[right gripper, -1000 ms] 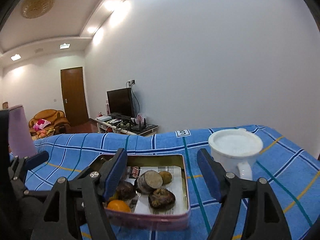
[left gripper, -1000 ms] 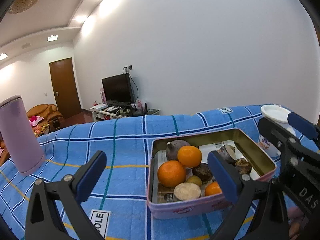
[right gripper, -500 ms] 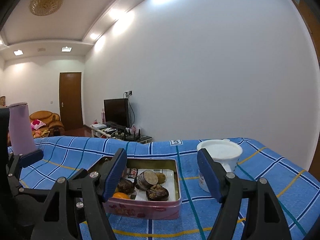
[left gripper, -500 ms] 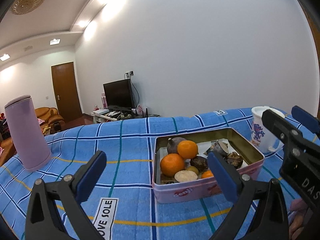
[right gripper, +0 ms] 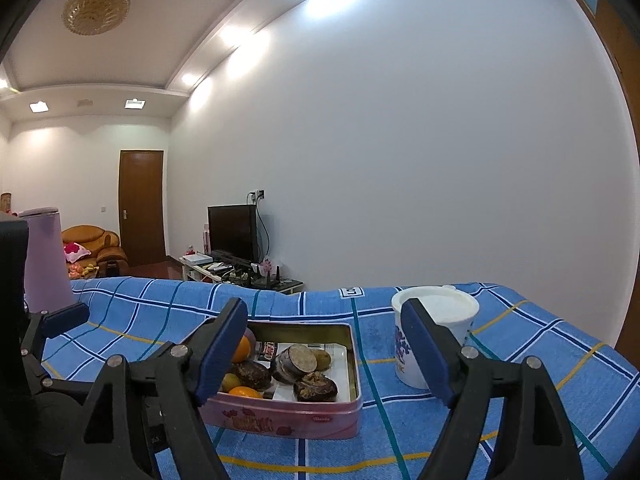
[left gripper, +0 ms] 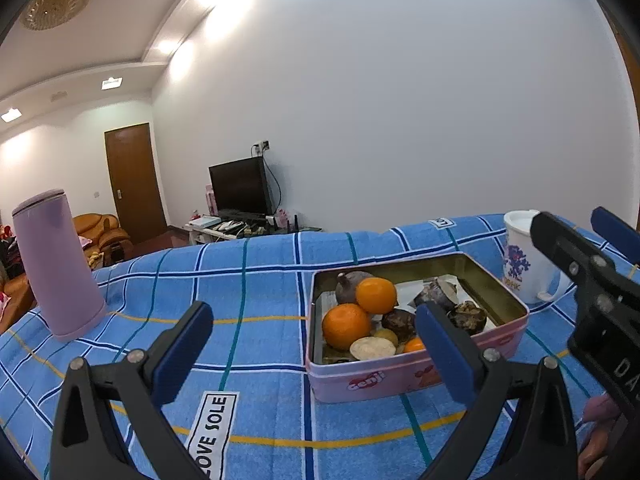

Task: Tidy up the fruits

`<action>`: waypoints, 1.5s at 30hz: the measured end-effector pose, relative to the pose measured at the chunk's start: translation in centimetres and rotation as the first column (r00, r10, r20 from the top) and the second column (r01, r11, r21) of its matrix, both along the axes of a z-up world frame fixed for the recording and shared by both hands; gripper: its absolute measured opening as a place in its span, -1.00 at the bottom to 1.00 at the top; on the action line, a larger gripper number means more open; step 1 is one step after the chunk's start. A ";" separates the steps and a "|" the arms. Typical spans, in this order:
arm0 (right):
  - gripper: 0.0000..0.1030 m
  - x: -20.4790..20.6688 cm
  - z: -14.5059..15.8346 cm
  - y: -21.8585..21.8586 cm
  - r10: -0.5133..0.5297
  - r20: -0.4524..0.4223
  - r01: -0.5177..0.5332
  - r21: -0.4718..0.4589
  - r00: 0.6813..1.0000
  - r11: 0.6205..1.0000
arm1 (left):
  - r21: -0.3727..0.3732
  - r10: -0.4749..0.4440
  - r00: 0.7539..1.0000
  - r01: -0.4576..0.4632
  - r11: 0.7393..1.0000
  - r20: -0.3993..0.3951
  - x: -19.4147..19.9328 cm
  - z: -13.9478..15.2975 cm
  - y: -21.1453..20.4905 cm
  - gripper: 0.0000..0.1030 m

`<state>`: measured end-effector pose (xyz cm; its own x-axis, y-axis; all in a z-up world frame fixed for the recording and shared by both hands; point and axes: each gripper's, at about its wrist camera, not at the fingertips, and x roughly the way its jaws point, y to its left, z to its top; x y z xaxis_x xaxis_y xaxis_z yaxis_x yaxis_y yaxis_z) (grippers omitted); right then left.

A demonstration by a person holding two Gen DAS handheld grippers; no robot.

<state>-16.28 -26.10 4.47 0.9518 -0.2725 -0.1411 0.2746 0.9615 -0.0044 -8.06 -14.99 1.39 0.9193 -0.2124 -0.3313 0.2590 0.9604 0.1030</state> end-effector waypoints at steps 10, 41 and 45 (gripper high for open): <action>0.56 -0.1 0.0 0.0 0.003 -0.001 -0.003 0.001 1.000 1.000 | -0.008 0.020 1.000 -0.021 1.000 -0.013 0.4 -0.2 0.3 1.00; 0.56 0.0 0.0 0.0 0.003 -0.010 -0.002 0.005 1.000 1.000 | -0.014 0.035 0.998 -0.036 0.999 -0.046 0.8 -0.3 0.8 1.00; 0.56 -0.1 -0.1 0.0 0.004 -0.014 -0.004 0.005 1.000 1.000 | -0.026 0.028 0.998 -0.029 0.999 -0.065 1.1 -0.4 1.0 1.00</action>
<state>-16.34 -26.08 4.33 0.9507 -0.2682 -0.1556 0.2711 0.9626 -0.0030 -6.98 -14.00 1.01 0.9021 -0.1962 -0.3843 0.2368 0.9697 0.0607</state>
